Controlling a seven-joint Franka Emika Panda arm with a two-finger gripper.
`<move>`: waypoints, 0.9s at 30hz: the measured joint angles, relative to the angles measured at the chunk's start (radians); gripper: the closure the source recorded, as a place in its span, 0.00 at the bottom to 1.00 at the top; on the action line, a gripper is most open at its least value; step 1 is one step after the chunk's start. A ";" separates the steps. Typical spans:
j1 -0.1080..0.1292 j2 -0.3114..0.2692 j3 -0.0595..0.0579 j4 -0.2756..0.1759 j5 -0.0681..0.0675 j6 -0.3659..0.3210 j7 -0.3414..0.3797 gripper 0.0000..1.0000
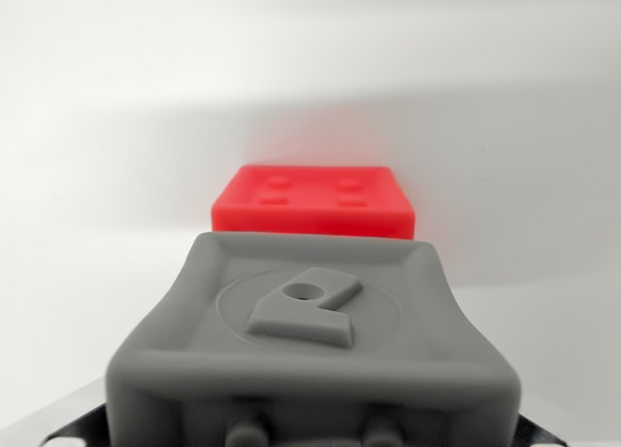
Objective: Destack cube
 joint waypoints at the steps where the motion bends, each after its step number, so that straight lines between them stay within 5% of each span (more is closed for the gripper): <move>1: 0.000 -0.002 0.000 0.000 0.000 -0.002 0.000 1.00; 27: 0.000 -0.138 -0.001 -0.006 -0.001 -0.130 0.000 1.00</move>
